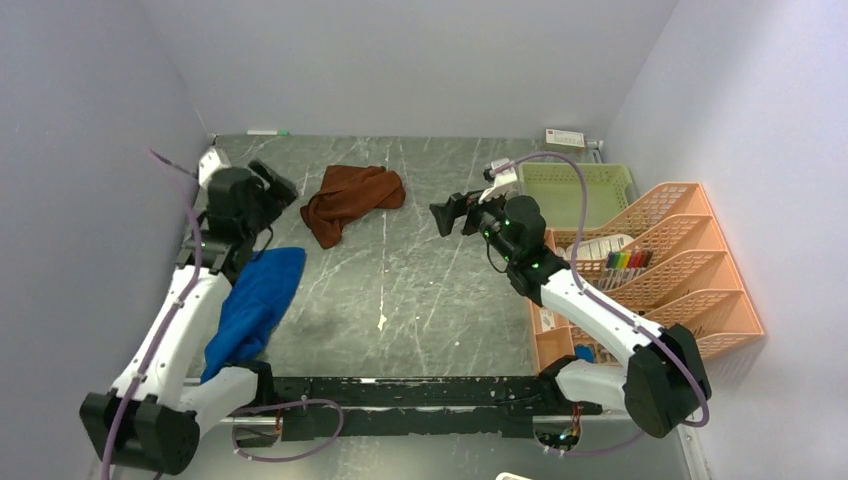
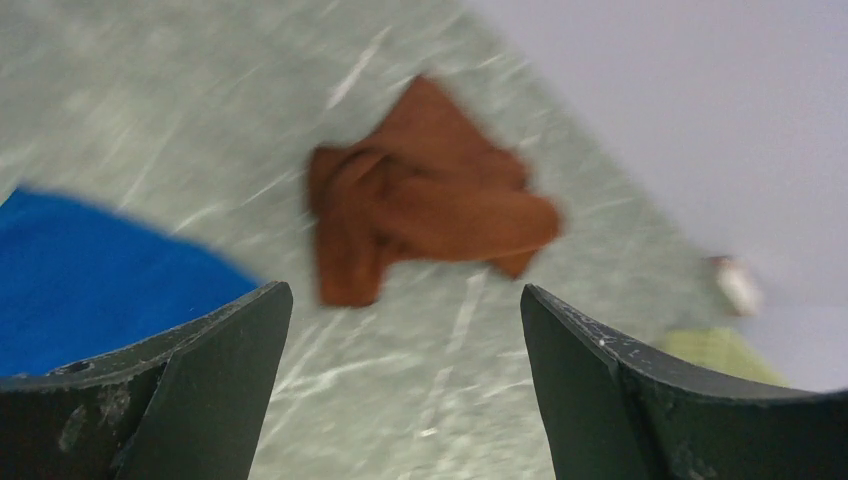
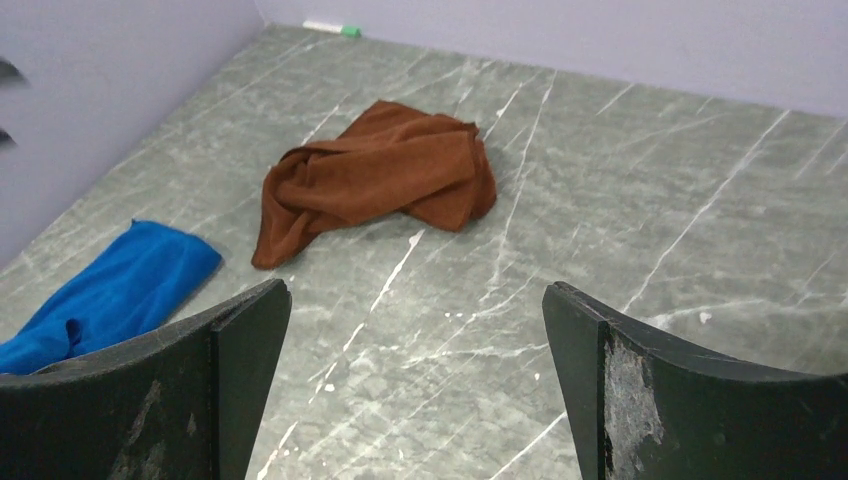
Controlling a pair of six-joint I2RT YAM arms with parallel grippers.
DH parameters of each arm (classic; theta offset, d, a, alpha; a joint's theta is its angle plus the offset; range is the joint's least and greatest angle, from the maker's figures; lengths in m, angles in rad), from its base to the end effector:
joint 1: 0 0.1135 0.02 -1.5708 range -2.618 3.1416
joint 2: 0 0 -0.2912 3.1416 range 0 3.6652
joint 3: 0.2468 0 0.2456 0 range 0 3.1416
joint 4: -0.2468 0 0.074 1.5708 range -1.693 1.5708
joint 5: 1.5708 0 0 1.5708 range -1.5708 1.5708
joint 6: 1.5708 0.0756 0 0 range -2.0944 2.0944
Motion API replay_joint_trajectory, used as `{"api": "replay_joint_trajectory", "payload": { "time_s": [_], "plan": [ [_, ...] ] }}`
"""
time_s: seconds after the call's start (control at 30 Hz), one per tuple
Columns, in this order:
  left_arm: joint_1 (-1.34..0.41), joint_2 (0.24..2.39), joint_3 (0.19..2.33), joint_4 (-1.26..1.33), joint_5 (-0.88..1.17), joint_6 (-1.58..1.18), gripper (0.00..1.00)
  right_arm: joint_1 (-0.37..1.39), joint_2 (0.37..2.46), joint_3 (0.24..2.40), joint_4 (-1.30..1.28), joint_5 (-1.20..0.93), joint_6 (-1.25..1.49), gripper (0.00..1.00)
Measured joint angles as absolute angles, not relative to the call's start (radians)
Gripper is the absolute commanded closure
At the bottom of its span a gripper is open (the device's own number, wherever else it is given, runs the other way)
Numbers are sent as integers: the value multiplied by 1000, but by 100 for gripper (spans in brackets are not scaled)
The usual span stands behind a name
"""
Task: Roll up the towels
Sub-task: Place the towel at the center of the board, then pick up the towel at the center of the board.
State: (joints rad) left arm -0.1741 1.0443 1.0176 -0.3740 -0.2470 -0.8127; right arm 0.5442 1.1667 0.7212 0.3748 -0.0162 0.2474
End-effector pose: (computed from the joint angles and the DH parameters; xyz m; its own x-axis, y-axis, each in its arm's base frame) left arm 0.2484 -0.0249 0.3614 -0.2251 -0.6753 -0.7023 -0.3159 0.7325 -0.6031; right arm 0.2522 0.1540 0.3222 -0.1887 0.1720 -0.9668 -0.5005 0.8302 0.2454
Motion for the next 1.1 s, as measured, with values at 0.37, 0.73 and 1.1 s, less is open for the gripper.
{"api": "replay_joint_trajectory", "payload": {
  "time_s": [0.37,0.73,1.1],
  "plan": [
    [-172,1338,684,-543,-422,-981,4,544,1179,724,361,-72,258,0],
    [-59,1463,716,-478,-463,-1008,93,542,1077,710,290,-54,222,0],
    [79,1217,973,-588,-563,-883,93,542,1113,710,290,-88,216,0]
  ]
}}
